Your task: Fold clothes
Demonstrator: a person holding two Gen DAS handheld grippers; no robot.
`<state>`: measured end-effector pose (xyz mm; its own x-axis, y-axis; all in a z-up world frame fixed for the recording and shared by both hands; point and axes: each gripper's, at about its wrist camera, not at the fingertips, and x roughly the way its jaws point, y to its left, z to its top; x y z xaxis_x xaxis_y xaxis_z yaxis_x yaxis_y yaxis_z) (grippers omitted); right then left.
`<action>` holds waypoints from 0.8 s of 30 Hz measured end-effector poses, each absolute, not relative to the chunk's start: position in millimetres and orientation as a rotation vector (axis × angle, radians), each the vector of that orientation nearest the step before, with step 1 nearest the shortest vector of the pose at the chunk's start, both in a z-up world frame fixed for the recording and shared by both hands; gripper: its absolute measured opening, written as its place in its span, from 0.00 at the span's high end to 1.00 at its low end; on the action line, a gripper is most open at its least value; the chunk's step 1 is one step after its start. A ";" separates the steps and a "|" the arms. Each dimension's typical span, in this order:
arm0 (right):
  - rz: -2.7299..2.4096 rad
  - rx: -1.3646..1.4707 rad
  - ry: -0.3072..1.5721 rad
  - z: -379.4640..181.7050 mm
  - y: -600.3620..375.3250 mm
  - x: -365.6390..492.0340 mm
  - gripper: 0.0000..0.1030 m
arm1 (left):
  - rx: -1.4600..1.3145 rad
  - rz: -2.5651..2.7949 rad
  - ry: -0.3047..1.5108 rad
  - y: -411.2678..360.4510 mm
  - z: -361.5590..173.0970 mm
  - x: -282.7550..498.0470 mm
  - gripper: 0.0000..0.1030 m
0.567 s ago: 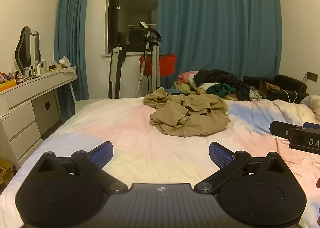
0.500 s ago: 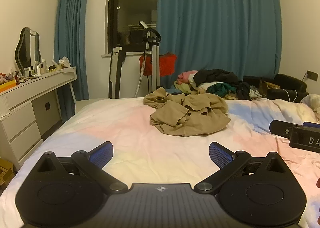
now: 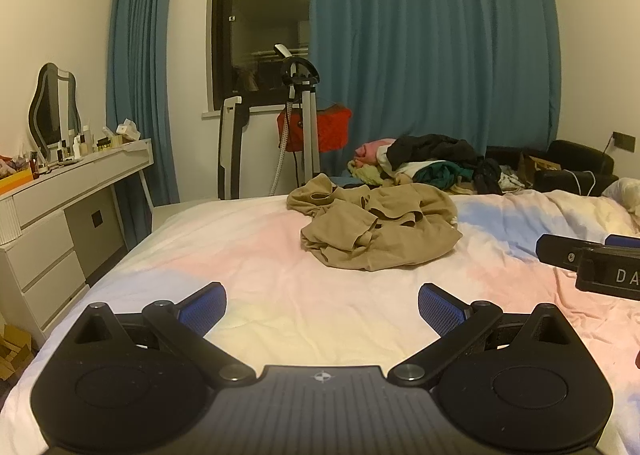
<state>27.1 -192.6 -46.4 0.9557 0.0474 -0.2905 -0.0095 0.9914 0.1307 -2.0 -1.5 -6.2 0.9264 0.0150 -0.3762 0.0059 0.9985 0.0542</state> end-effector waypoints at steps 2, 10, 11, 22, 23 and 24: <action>0.032 0.130 0.296 -47.2 -191.5 26.1 0.00 | 0.056 0.007 0.384 -0.8 -6.7 -2.4 0.00; 0.031 0.123 0.291 -44.8 -190.4 26.1 0.00 | 0.047 0.010 0.388 1.0 -6.9 -1.3 0.00; 0.033 0.127 0.292 -45.2 -190.8 25.9 0.00 | 0.049 0.011 0.387 1.3 -6.8 -1.3 0.00; 0.043 0.137 0.293 -47.0 -192.0 24.6 0.00 | 0.048 0.006 0.394 1.6 -5.7 -1.2 0.00; 0.044 0.139 0.294 -46.7 -192.4 24.9 0.00 | 0.047 0.004 0.394 1.5 -5.7 -1.0 0.00; 0.044 0.142 0.295 -46.2 -193.5 25.5 0.00 | 0.047 0.002 0.392 1.7 -6.0 -1.4 0.00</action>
<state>25.5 -193.5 -46.2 0.9559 0.0639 -0.2865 -0.0225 0.9891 0.1455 -1.4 1.7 -6.0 0.9240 0.0113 -0.3823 0.0070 0.9989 0.0462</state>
